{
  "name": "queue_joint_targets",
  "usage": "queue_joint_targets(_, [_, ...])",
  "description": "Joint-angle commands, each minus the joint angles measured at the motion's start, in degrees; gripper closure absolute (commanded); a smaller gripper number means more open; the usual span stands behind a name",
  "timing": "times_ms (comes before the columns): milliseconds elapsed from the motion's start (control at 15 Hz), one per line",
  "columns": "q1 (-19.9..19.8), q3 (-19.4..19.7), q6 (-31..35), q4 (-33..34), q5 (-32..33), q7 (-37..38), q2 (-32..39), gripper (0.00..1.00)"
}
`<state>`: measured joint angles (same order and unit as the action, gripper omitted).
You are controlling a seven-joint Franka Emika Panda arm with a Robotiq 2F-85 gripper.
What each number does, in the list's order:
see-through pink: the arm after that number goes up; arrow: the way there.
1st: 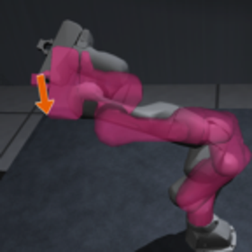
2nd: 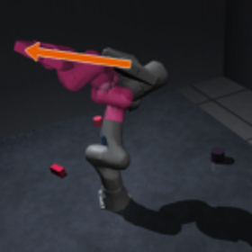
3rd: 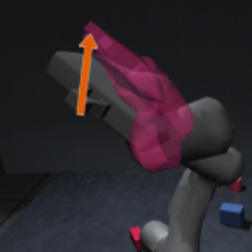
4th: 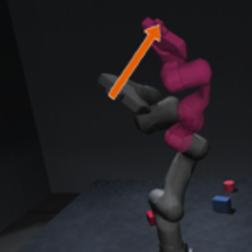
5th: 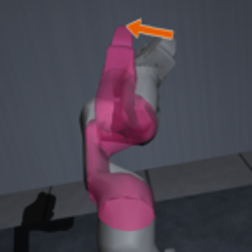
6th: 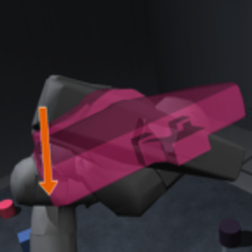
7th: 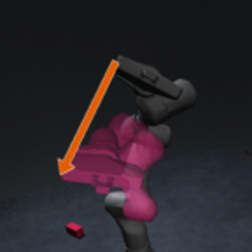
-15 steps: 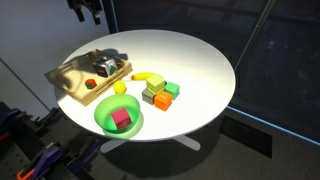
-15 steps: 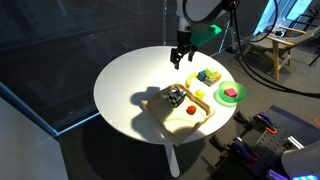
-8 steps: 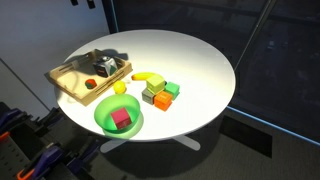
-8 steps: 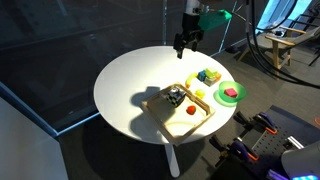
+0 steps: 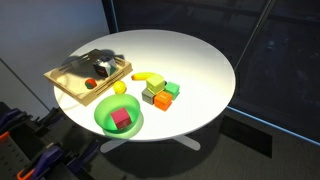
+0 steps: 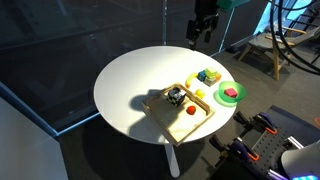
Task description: Put the white and black block onto the tray
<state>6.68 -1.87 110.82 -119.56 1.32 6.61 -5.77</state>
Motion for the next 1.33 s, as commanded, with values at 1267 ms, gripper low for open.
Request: queue_joint_targets(1267, [-1.21, -1.32, -2.95, -11.02, -1.56, -0.37, -14.29, 0.0])
